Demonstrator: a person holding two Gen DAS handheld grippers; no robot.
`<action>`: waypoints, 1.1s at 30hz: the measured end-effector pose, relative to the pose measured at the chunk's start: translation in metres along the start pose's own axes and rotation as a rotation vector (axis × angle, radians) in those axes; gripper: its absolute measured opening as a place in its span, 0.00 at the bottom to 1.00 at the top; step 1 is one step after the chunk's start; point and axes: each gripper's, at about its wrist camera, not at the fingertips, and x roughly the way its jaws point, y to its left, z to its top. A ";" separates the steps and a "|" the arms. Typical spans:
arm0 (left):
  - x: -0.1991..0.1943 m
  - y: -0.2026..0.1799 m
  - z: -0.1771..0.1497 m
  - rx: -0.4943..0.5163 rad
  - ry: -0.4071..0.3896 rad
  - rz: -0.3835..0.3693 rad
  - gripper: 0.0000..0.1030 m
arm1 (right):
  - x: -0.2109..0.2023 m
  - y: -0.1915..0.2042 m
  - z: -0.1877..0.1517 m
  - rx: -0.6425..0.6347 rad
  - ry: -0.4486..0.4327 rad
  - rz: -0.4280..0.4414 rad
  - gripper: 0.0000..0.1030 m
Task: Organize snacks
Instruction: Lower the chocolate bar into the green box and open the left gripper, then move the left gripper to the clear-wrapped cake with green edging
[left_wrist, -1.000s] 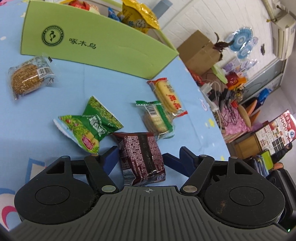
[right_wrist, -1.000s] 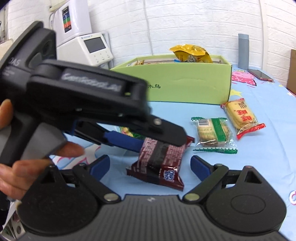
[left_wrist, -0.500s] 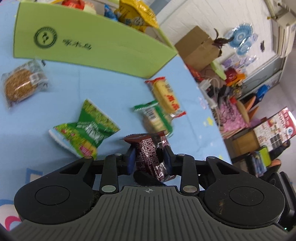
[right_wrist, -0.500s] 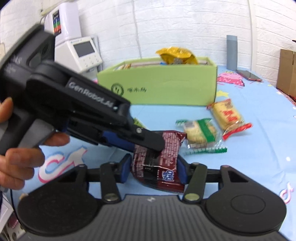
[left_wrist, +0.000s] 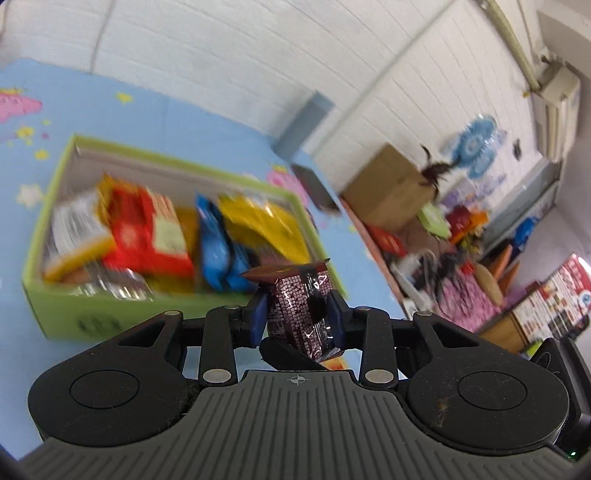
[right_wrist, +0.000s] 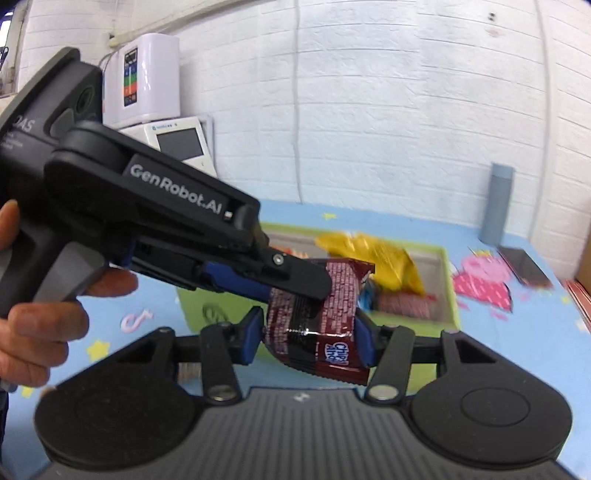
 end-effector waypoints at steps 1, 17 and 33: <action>0.003 0.007 0.010 -0.011 -0.012 0.018 0.15 | 0.015 -0.002 0.010 -0.003 0.003 0.017 0.56; 0.012 0.041 0.022 -0.016 -0.085 0.054 0.60 | 0.073 0.000 0.020 -0.025 0.019 0.060 0.90; -0.031 -0.006 -0.144 -0.047 -0.006 -0.010 0.82 | -0.115 -0.027 -0.138 0.343 0.081 -0.157 0.91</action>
